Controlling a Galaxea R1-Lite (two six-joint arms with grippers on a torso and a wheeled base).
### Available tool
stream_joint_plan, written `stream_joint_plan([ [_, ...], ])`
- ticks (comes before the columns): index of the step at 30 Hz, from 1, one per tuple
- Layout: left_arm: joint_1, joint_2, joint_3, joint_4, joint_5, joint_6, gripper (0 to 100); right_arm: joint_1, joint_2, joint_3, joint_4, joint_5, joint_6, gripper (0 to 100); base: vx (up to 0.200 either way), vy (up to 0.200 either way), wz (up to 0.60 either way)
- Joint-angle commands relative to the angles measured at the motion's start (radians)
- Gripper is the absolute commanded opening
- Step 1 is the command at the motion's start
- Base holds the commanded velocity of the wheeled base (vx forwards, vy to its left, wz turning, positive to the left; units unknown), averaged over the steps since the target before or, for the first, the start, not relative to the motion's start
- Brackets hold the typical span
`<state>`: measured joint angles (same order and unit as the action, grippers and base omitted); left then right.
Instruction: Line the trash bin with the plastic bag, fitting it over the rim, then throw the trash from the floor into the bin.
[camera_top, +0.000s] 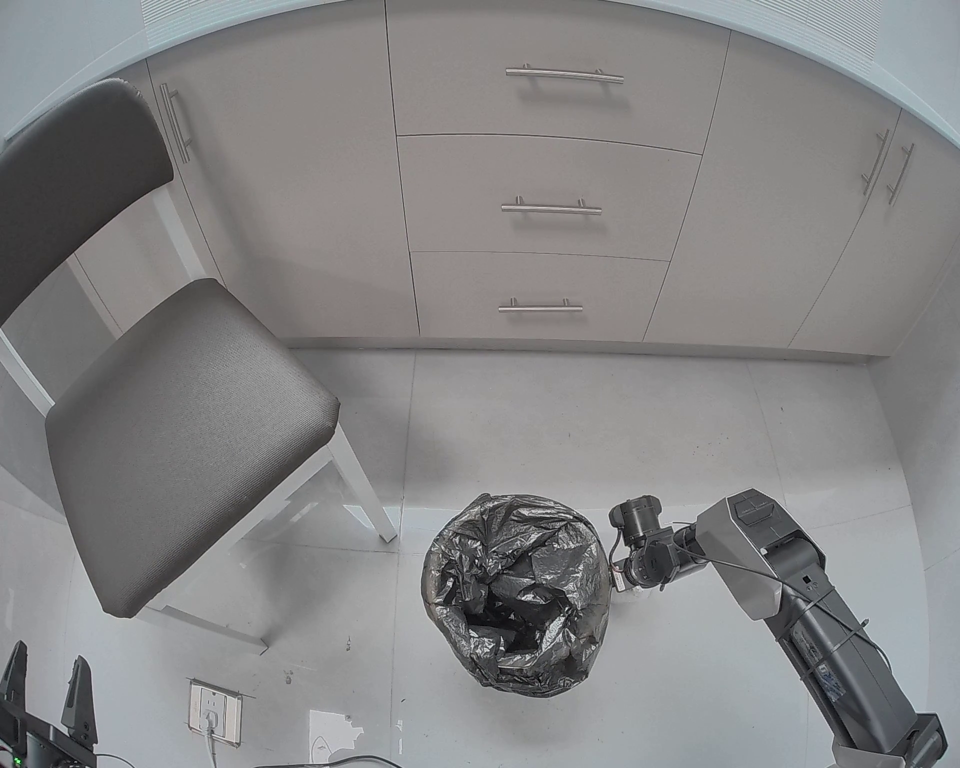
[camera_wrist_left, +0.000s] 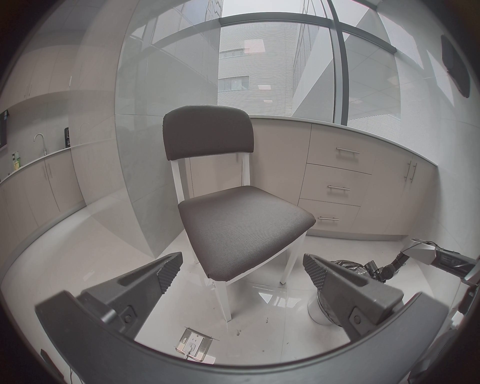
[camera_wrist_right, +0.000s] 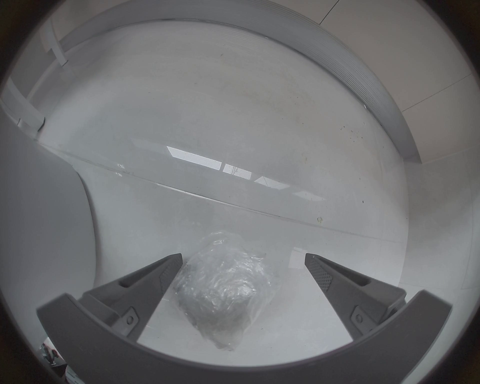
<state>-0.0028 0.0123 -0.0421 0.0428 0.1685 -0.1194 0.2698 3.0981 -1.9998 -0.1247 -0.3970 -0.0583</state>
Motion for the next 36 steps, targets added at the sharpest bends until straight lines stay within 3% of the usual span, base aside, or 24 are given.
stream_joint_plan([
  [1,0.000,-0.011,0.001,0.000,0.000,-0.002,100,0.000,0.002,0.000,-0.001,0.000,0.005,100,0.000,0.000,0.00],
  [7,0.000,-0.011,-0.001,0.000,0.000,-0.003,100,0.005,0.002,0.000,-0.004,0.001,0.035,100,0.000,0.000,0.00],
  [36,0.000,-0.011,0.001,0.000,0.012,-0.003,100,0.022,0.002,0.000,0.007,0.003,0.029,100,0.000,0.000,0.00],
])
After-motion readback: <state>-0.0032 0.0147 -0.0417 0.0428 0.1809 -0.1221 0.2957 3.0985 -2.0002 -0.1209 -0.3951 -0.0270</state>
